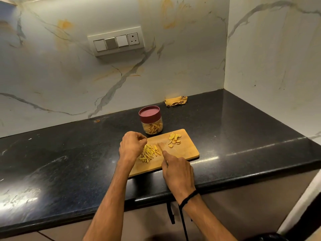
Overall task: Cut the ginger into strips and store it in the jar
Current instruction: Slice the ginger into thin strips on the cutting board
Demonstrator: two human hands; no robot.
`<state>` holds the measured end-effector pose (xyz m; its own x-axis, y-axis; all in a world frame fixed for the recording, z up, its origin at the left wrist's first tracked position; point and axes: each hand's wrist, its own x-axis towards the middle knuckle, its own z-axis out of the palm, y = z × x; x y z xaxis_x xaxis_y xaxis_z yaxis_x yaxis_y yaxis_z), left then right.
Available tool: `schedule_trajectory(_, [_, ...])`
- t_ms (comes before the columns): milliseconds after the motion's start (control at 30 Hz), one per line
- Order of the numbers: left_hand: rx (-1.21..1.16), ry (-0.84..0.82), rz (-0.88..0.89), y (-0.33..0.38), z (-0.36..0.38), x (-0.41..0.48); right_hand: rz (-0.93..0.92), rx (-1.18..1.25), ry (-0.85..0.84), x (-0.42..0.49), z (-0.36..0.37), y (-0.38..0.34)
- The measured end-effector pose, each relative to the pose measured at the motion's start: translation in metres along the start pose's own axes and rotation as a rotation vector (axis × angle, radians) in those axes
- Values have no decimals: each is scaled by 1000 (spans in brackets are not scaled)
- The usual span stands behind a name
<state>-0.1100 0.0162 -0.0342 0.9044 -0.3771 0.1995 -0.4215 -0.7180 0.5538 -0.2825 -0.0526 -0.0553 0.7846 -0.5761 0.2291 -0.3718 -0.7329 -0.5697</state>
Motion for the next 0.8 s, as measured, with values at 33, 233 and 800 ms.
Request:
schedule_trajectory(33, [6, 6, 4, 0, 1, 0, -32, -4, -11, -3, 1, -3])
schedule_trajectory(233, [31, 80, 40, 4, 8, -1, -3, -8, 30, -2, 3, 2])
schedule_trajectory(800, [336, -187, 391, 56, 46, 12, 236, 569, 372, 46, -22, 60])
